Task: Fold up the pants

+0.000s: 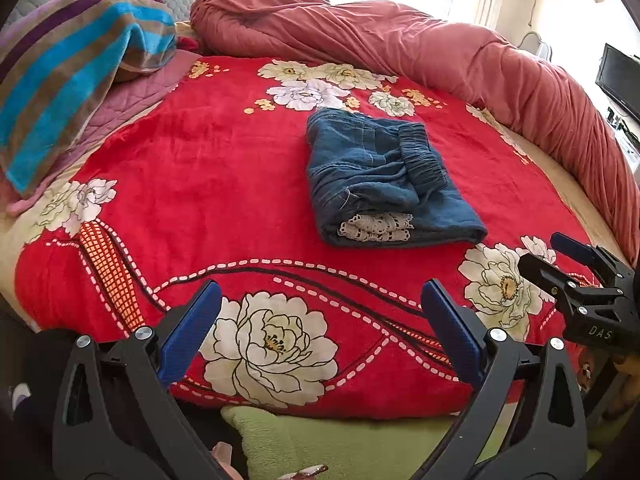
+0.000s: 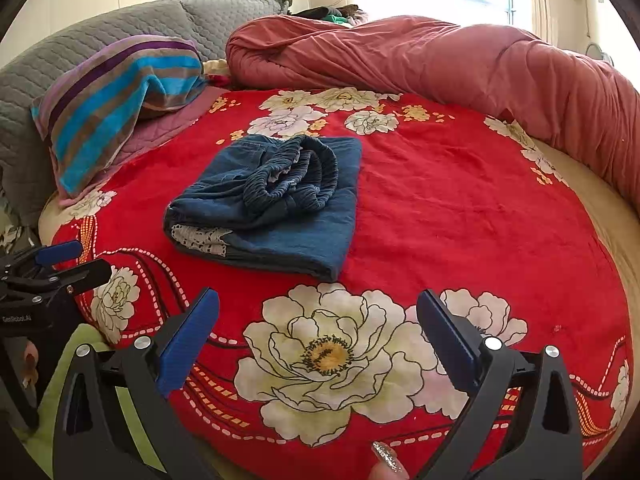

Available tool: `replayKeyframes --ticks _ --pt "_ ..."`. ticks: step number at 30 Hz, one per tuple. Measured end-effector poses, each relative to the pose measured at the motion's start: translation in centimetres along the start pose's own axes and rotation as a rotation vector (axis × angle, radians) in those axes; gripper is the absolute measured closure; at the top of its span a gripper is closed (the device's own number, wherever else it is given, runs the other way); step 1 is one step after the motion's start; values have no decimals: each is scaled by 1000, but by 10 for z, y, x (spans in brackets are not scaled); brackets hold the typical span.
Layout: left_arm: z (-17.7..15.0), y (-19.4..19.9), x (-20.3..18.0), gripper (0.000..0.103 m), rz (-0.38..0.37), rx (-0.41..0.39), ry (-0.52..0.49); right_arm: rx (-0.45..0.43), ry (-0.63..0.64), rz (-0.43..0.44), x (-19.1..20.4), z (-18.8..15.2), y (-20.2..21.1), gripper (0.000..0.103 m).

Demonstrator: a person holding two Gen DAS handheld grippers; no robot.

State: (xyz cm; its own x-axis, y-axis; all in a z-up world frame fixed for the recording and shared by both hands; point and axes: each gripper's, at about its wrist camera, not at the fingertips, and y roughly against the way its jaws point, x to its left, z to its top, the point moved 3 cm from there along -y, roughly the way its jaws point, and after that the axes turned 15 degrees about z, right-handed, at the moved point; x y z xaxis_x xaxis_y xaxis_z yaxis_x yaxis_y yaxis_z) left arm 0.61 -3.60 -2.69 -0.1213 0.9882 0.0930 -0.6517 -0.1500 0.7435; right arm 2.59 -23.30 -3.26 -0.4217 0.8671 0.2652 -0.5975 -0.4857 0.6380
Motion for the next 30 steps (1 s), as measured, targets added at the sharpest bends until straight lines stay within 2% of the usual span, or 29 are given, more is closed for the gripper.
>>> replayKeyframes --ticks 30 --pt "0 4 0 10 15 -10 -9 1 -7 2 -5 1 2 5"
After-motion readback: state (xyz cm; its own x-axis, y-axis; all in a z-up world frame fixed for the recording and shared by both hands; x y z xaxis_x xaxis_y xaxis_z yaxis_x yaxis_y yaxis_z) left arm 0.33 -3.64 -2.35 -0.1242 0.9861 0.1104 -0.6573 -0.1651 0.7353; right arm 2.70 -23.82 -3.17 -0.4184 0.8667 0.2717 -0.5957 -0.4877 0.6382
